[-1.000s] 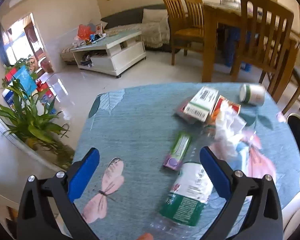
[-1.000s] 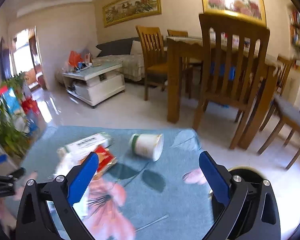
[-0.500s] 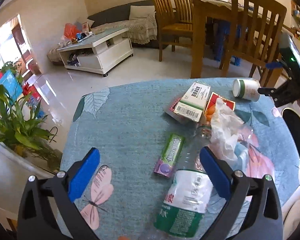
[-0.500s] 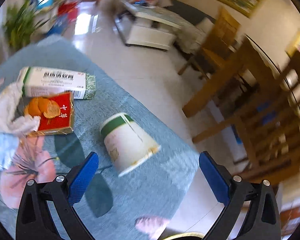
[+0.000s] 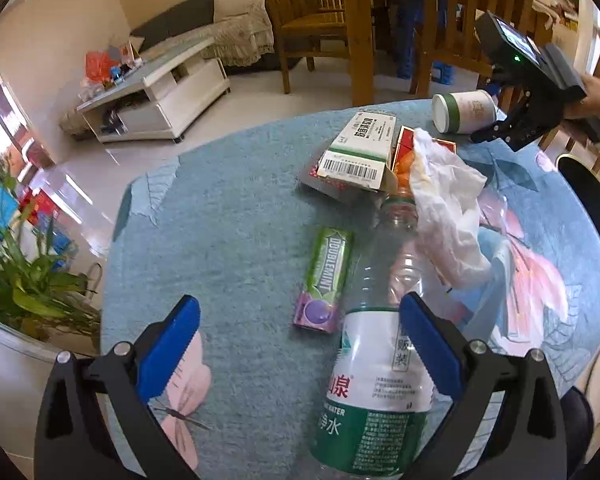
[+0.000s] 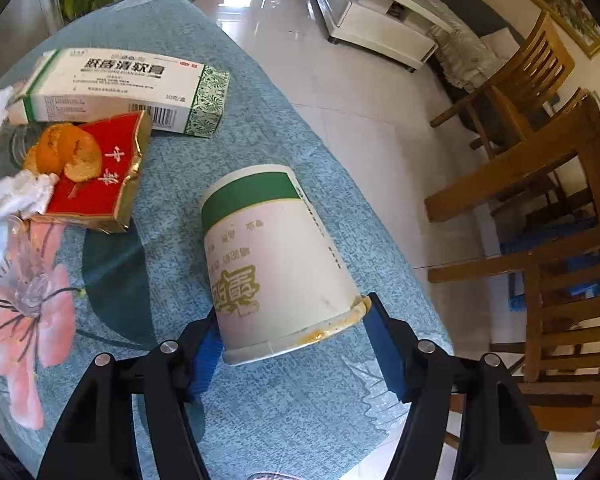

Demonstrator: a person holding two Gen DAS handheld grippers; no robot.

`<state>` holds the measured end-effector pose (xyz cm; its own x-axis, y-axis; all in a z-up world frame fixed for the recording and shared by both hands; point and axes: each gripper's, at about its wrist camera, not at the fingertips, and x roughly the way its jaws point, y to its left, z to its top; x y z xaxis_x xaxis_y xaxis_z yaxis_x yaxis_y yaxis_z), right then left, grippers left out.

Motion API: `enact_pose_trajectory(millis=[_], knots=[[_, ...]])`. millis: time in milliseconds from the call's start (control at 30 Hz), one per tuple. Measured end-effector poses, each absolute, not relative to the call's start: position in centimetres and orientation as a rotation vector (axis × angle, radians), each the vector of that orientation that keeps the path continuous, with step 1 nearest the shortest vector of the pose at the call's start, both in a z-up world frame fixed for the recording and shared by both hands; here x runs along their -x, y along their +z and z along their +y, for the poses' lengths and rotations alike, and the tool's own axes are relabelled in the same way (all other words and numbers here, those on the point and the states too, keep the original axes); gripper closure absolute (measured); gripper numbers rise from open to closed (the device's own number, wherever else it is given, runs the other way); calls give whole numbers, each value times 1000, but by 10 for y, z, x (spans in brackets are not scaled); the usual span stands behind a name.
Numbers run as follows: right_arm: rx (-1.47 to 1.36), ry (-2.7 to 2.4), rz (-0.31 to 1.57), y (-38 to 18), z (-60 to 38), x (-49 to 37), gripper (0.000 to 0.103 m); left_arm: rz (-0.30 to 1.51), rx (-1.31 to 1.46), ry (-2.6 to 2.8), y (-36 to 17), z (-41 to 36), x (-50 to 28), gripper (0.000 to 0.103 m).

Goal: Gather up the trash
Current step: 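Grasp the white paper cup with the right tool while the left tool grasps the water bottle, then carry the paper cup to the black bin and release it with the right tool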

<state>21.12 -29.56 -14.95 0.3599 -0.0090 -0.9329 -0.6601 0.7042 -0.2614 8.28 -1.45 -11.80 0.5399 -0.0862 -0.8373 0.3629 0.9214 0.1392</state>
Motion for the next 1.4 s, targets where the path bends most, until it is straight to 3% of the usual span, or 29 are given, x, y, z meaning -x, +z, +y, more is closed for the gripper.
enact_pose_trajectory(millis=[333,633,700,733,800,867,1033,1400], knots=[[489,500,1088,-130,-304,-160,39,941,-327,-347,-101,-8,-67,3],[284,478,982,-95,-317,-76,38,1069,-472,-524,-126,-33,-57,4],[232,459,960,-91,-326,-53,38,1115,-473,-522,-138,-32,-63,13],[216,447,955,-89,-329,-45,37,1174,-429,-559,-146,-29,-67,27],[182,417,944,-86,-335,-28,37,1246,-401,-585,-160,-27,-70,39],[143,392,935,-86,-344,-14,37,1269,-423,-572,-175,-27,-66,40],[64,332,909,-86,-363,10,38,1221,-347,-558,-172,-19,-60,41],[9,274,824,-78,-370,47,38,988,-267,-400,-105,18,-13,41]])
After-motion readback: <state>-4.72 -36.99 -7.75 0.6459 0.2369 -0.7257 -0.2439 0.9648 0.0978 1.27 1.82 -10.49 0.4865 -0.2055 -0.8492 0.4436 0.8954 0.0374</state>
